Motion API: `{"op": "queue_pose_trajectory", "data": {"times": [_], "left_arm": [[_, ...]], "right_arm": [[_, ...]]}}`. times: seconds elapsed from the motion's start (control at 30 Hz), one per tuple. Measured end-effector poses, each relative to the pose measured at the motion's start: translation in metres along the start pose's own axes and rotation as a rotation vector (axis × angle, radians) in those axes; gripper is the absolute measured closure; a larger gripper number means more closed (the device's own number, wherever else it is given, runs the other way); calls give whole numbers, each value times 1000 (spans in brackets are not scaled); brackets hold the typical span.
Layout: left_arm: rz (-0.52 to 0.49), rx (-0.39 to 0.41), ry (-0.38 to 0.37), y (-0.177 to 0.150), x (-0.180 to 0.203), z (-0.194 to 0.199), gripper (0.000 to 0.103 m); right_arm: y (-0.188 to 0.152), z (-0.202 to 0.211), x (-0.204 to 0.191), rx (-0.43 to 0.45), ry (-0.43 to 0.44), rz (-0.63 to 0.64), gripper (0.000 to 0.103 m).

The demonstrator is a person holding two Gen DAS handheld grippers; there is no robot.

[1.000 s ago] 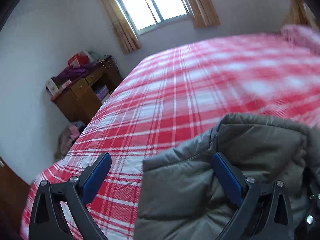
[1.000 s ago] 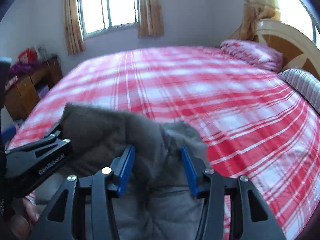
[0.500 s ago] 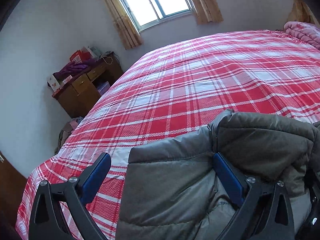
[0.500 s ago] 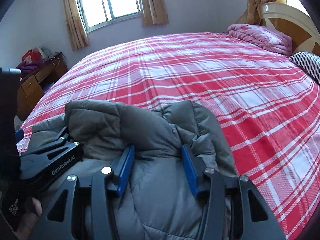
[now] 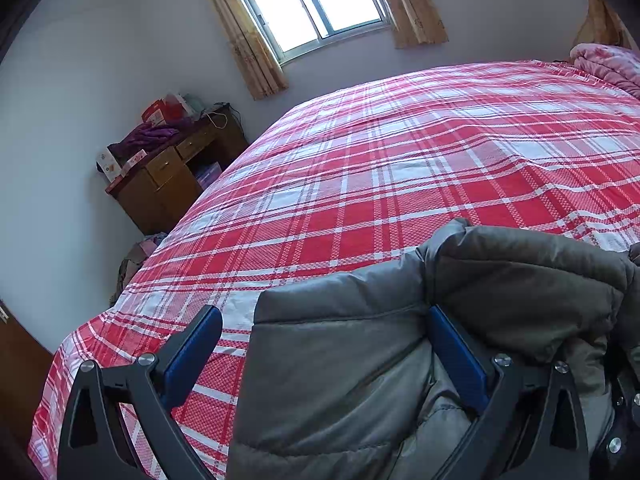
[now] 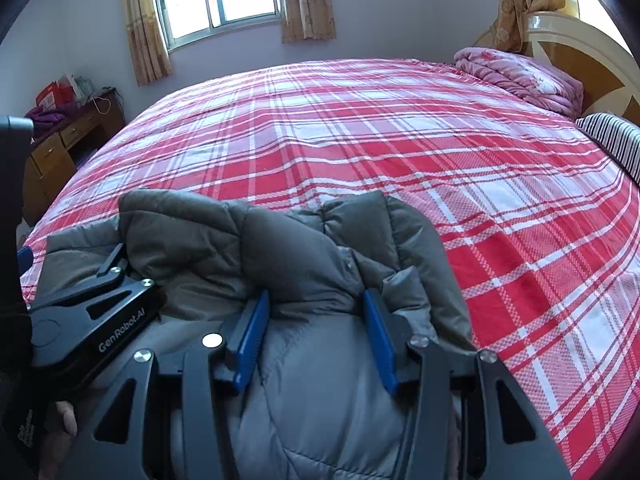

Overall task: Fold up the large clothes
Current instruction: 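Fold the lifted end over the jacket with both grippers and lower it, then grip the folded grey jacket bundle firmly with both grippers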

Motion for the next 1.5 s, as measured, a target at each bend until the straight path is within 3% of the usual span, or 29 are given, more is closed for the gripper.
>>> {"op": "queue_pose_trajectory", "data": {"times": [1.27,1.33,1.4,1.5], "left_arm": [[-6,-39,-48,-6,-1,-6,1],[-12,-54,-78,-6,-3,-6,1],[-6,-72,-166,-8,-14,5,1],[70,-17,-298,-15,-47,39,1]], "right_arm": [[-2,-10,-4,-16,-35,24,51],[-2,-11,-4,-18,-34,24,51],[-3,-11,-3,-21,-29,23,51],[0,-4,-1,-28,22,10,46]]}}
Point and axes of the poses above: each gripper's, at about its wrist camera, not at the fingertips, and z roughly against the way its jaws point, x to its right, y to its top, the point moved 7 cm from there along -z, roughly the way its jaws point, and after that the axes turned 7 degrees about -z, right-handed, at the moved point
